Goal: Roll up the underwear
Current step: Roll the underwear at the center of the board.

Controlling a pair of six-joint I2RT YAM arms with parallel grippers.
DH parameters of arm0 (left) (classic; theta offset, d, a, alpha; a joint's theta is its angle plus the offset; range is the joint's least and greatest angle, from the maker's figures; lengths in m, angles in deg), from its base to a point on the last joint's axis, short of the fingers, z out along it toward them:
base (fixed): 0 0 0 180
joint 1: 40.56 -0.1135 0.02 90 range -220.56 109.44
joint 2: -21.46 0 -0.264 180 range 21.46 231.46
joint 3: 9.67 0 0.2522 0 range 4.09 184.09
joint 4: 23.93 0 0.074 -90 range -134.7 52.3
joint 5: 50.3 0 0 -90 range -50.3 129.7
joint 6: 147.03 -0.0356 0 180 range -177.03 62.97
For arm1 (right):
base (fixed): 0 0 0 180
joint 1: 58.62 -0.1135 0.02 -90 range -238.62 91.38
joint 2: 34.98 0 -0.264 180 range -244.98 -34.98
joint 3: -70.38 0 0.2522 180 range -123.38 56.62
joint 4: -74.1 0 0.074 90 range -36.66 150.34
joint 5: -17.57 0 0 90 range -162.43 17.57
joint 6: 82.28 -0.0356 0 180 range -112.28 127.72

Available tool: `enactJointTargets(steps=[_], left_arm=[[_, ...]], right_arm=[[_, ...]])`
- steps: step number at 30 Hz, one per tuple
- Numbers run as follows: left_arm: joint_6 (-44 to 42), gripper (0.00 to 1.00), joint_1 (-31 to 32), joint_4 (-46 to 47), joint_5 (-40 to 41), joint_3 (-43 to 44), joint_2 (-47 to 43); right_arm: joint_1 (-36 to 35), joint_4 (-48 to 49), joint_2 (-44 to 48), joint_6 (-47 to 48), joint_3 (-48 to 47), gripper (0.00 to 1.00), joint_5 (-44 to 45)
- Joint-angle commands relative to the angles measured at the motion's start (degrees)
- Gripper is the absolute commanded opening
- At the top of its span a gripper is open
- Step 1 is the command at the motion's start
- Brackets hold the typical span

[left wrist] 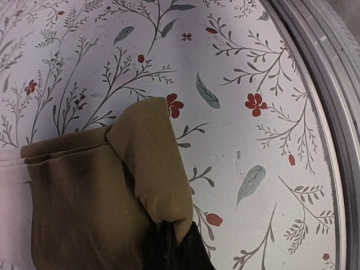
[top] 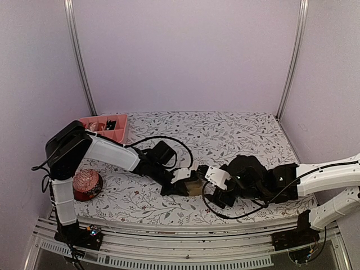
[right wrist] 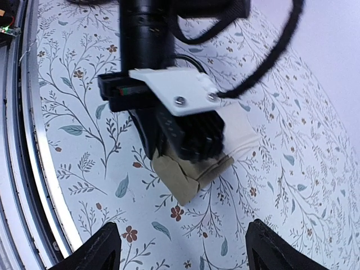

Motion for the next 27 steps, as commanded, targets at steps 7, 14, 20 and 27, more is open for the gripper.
enactJointTargets(steps=[7,14,20,27], left_arm=[[1.93,0.00,-7.05,-23.05,-15.90,9.93,10.71],[3.85,0.00,-8.55,-24.55,-16.42,12.55,13.65],[4.35,0.00,-9.39,-26.31,-17.31,14.52,15.73],[4.26,0.00,-10.27,-28.01,-19.11,16.14,17.69]], right_arm=[[-6.57,11.43,-13.88,16.64,-1.73,0.75,12.52],[-4.51,16.77,-24.74,26.91,-4.54,0.66,11.87],[-2.40,21.54,-27.54,29.61,-3.22,0.61,10.38],[-1.18,24.49,-29.84,30.07,-2.36,0.53,10.40]])
